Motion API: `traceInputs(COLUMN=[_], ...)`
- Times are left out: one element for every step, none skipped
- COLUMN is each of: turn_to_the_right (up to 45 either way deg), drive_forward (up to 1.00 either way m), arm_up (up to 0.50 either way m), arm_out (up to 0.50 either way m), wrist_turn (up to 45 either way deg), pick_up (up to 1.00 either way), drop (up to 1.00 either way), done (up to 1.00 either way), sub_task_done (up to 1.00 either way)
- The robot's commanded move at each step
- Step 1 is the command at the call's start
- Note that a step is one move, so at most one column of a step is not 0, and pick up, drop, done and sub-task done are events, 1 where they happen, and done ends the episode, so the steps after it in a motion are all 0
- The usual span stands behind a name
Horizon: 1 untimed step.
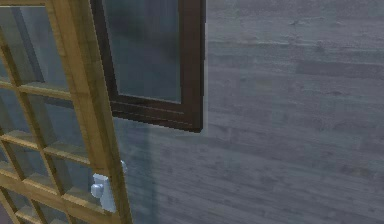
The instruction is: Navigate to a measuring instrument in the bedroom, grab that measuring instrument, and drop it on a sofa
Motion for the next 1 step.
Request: traceInputs(turn_to_the_right=[0.0], drive_forward=[0.00], arm_up=[0.00], arm_out=[0.00], wrist_turn=[45.0], pick_up=[0.00], drop=[0.00], done=[0.00], sub_task_done=[0.00])
